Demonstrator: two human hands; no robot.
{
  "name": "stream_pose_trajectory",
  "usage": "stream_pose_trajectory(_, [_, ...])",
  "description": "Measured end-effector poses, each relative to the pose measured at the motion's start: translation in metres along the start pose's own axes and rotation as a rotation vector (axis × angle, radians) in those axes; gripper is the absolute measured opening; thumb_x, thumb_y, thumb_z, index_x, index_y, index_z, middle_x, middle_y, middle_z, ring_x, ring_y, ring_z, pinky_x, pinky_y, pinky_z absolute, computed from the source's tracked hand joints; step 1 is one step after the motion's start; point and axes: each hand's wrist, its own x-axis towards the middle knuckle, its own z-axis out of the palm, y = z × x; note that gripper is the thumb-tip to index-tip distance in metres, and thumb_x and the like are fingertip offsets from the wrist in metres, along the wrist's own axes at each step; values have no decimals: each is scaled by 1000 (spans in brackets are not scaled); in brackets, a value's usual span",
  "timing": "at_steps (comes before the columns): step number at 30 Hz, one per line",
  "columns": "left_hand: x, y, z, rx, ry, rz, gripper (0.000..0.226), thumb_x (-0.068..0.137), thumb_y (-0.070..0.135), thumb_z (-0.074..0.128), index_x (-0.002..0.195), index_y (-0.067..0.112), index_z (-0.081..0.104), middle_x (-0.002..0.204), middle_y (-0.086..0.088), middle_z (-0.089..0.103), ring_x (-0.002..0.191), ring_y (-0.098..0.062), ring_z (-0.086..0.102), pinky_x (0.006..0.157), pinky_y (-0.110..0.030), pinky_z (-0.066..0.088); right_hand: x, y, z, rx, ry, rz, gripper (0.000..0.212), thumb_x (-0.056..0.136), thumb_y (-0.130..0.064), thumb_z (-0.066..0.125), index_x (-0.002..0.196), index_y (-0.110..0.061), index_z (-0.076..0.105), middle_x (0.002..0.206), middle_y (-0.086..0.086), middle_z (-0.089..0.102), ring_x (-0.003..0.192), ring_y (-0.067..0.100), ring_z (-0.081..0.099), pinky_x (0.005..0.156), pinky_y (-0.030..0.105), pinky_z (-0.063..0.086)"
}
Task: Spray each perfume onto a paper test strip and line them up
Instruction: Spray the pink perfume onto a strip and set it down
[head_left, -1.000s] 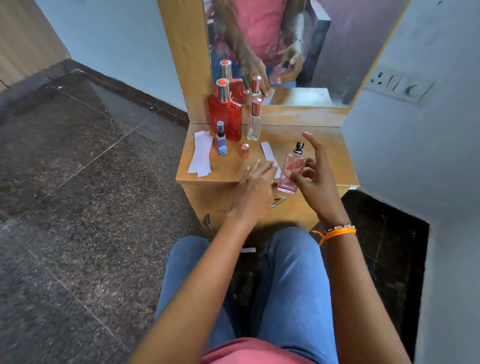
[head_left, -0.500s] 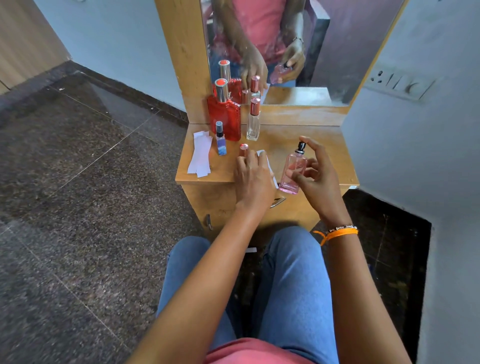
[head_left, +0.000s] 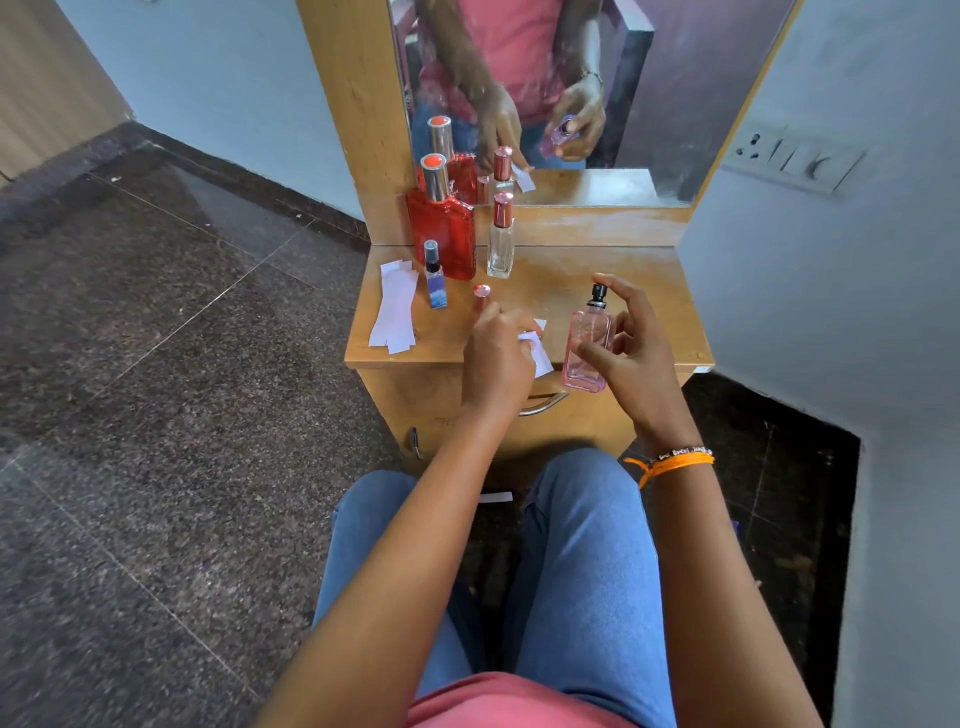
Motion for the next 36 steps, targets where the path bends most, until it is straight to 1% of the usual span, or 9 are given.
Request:
stream_pose_trajectory(5, [2, -2, -11, -265, -70, -72, 32, 77, 0, 67, 104, 16, 67, 107, -3, 60, 94, -12, 56, 70, -7, 39, -1, 1, 3, 129, -58, 69, 67, 83, 7, 53, 129, -42, 44, 88, 9, 48, 76, 20, 48, 75, 39, 52])
stream_pose_trajectory(8, [0, -3, -16, -446, -123, -214, 44, 75, 3, 72, 113, 21, 59, 106, 2, 57, 86, -9, 58, 71, -16, 47, -2, 3, 5, 171, -69, 82, 65, 84, 8, 49, 133, -35, 43, 94, 2, 50, 77, 13, 49, 72, 28, 51])
stream_pose_trajectory(14, [-2, -3, -23, -525, -149, -384, 37, 73, 9, 76, 99, 20, 52, 89, 7, 53, 77, -3, 52, 57, -13, 40, -3, 2, 5, 146, -66, 88, 62, 85, 3, 53, 133, -35, 42, 100, -5, 53, 75, -4, 55, 69, 19, 53])
stream_pose_trajectory(17, [-3, -4, -26, -514, -174, -311, 26, 72, 7, 76, 89, 14, 57, 82, 4, 58, 74, -6, 54, 56, -9, 45, -6, -1, 5, 156, -54, 72, 57, 81, -2, 52, 129, -32, 44, 111, -10, 50, 75, -6, 55, 70, 24, 55])
stream_pose_trajectory(20, [-4, -2, -30, -477, -216, -210, 22, 71, 6, 76, 84, 16, 61, 84, 4, 63, 78, -7, 59, 61, -11, 48, -6, -3, 6, 210, -26, 103, 47, 86, -4, 56, 123, -32, 46, 117, 7, 52, 80, 15, 56, 76, 39, 53])
stream_pose_trajectory(23, [-4, 2, -31, -401, -254, -102, 24, 71, 5, 76, 86, 16, 62, 85, 2, 67, 81, -10, 65, 70, -23, 53, -5, -5, 8, 265, 22, 178, 35, 87, -16, 66, 116, -29, 50, 96, 18, 58, 66, 22, 55, 62, 30, 50])
stream_pose_trajectory(29, [-12, 6, -34, -251, -221, 89, 26, 74, 3, 73, 89, 21, 62, 88, 5, 66, 68, 4, 62, 56, -3, 43, -4, -6, 11, 285, 185, 289, 32, 83, -21, 71, 110, -13, 54, 74, 0, 63, 59, 12, 60, 52, 22, 53])
stream_pose_trajectory(33, [-14, 9, -38, -172, -254, 229, 28, 75, 0, 72, 92, 17, 61, 99, 9, 56, 75, -1, 62, 67, -14, 53, -3, -7, 11, 308, 143, 356, 38, 82, -15, 72, 114, -8, 52, 83, 10, 66, 57, 11, 64, 46, 21, 48])
stream_pose_trajectory(36, [-16, 11, -38, -128, -272, 296, 27, 74, -3, 72, 91, 15, 61, 98, 6, 56, 78, -11, 64, 72, -25, 55, -1, -11, 13, 377, 133, 398, 29, 83, -10, 70, 106, -11, 52, 71, -1, 69, 51, 13, 60, 47, 24, 46])
